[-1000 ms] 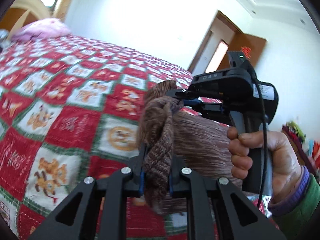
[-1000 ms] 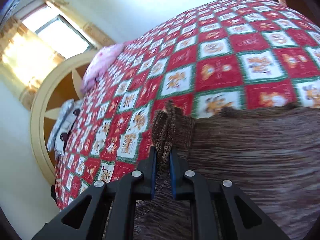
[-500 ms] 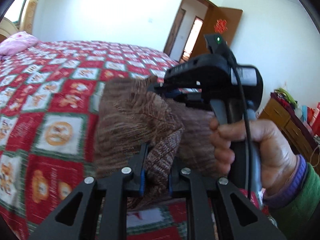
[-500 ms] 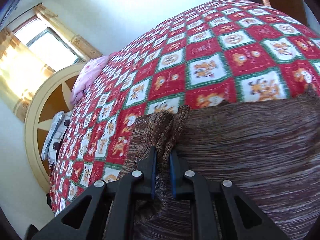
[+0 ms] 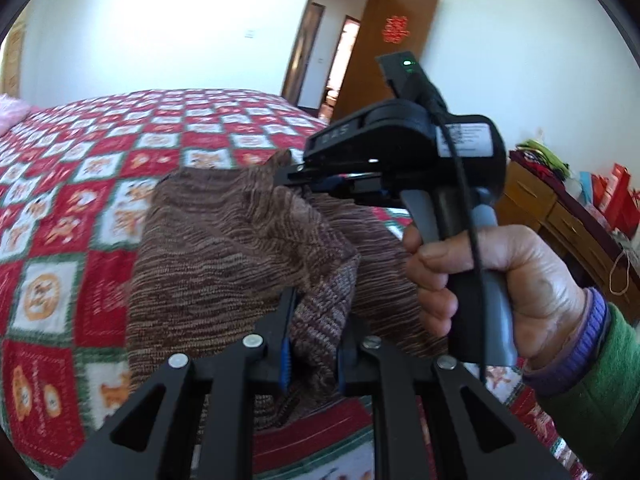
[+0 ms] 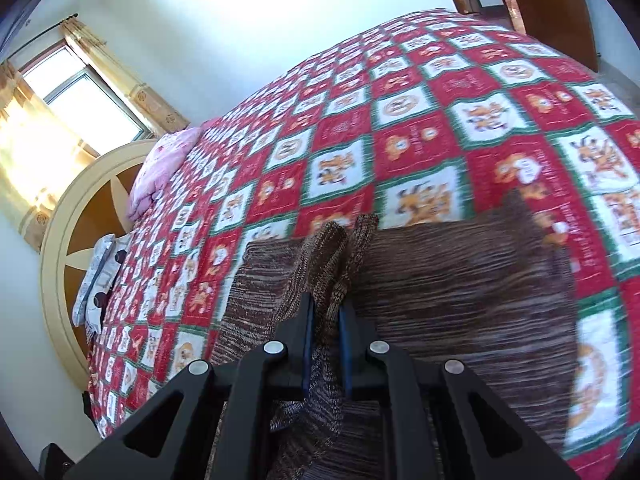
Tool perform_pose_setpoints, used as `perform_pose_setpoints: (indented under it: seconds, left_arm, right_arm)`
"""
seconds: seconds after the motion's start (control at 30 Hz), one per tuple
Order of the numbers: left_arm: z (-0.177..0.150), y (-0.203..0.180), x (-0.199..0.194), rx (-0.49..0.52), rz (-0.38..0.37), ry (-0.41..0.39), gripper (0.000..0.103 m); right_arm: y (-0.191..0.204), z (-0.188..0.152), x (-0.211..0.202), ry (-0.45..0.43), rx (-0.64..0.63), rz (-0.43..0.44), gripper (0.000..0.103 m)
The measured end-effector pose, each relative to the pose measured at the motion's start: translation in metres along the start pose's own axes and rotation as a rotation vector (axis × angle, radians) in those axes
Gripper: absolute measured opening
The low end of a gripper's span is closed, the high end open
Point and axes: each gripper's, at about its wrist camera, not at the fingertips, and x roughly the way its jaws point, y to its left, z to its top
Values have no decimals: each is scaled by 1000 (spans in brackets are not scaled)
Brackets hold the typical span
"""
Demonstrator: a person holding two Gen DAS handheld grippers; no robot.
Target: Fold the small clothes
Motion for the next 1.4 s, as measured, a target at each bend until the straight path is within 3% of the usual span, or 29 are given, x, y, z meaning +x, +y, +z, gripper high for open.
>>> perform_pose_setpoints:
  seconds: [0.63,1.0,1.07,1.13,1.2,1.4]
  left_arm:
    - [12,-69,66,48,-127,60,17]
    - [-1,-76,83,69,-84,139,18]
    - [-2,-75,77,69,-87,156,24]
    - [-4,-71,68,47,-115,196,46]
    - [-9,-61,50,31,-144,209,61]
    - [-17,-25,0,45,-35,134,62]
  right_arm:
    - [-80,15,-46,-20,-11,-107,11]
    - [-113,5,-25,9,35,-97,11]
    - [-114,3,-27,5,40,-96,11]
    - [-114,-1,-39,-10,54,-97,15]
    - [-114,-10,-67,-52,91,-109,15]
    - [-82,-62,-136,-102,42,-143,15]
